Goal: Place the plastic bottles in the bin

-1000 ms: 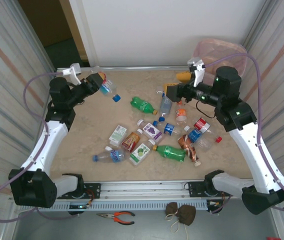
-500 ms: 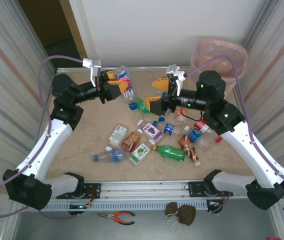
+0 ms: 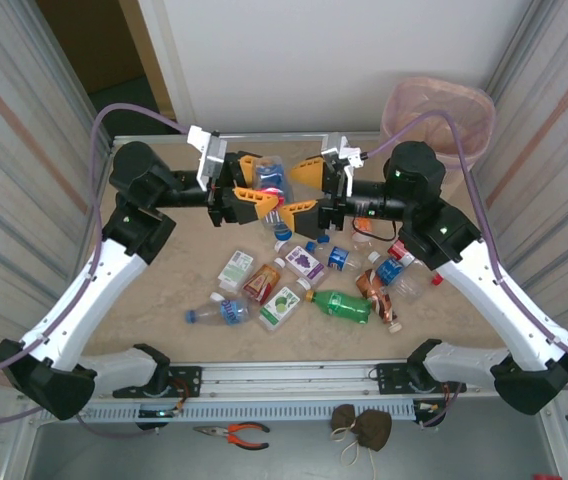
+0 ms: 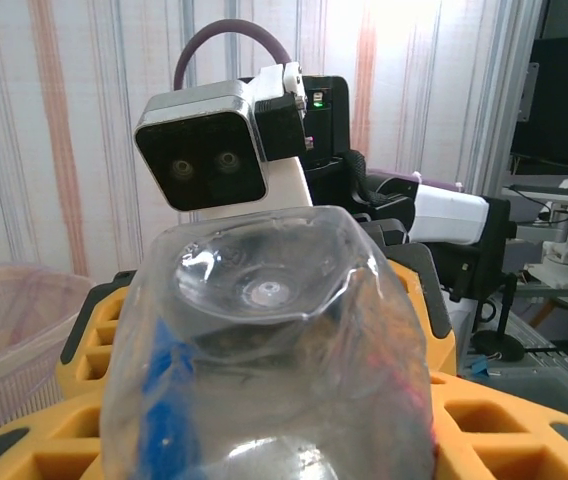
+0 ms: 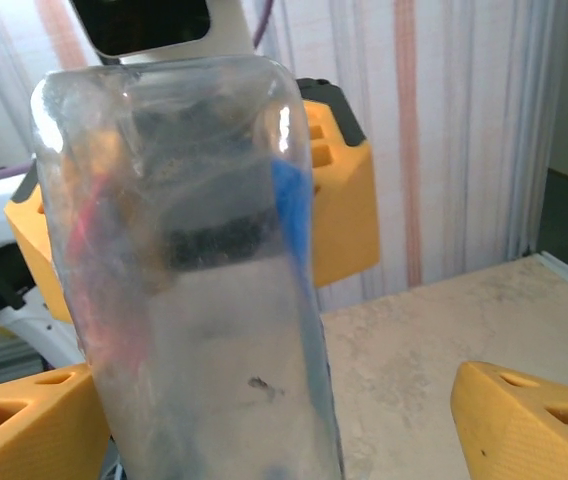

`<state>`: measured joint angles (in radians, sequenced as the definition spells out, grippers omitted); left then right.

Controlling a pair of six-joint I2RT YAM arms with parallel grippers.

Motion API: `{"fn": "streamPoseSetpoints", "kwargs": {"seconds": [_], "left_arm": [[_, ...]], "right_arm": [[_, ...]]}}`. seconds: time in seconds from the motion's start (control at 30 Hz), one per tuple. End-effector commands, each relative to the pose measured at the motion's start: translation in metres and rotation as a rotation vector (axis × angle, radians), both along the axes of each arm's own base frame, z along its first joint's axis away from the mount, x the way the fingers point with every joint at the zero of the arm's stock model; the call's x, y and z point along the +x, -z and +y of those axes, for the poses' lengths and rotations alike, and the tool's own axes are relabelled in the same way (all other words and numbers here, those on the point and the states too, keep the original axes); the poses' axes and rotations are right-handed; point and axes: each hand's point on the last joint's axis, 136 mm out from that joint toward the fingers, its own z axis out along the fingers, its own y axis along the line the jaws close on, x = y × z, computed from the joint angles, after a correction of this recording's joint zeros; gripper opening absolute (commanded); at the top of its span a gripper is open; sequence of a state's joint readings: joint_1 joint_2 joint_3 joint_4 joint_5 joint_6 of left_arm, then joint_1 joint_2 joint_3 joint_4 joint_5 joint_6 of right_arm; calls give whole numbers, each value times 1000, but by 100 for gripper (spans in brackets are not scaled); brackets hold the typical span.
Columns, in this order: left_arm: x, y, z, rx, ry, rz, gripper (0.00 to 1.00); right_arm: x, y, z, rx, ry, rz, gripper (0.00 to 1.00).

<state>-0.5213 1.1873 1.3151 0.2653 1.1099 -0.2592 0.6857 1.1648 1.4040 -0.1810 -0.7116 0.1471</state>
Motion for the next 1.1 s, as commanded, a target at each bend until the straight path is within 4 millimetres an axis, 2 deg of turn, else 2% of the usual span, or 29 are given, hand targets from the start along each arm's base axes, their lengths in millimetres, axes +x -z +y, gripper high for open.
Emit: {"fn": "streamPoseSetpoints", "kwargs": {"seconds": [0.0,0.2,0.37,0.67,1.07], "left_arm": [[-16,-13,2,-9,47,-70,48],[-13,-13,-1,-4,64,-74,48],[-13,-16,-4,2,95,-62,48],[-15,-15,-6,13,116,-59,51],[-14,-19,-3,3,81,-73,57]], "right_arm": [[-15,-9,5,25,-75,-72,82],[-18,-5,10,7,-93,-81,77],[-17,-2,14,0,-96,-87,79],[-19,-7,14,11,-102,-85,65],[-19,-18,10,31,-77,-63,57]]}}
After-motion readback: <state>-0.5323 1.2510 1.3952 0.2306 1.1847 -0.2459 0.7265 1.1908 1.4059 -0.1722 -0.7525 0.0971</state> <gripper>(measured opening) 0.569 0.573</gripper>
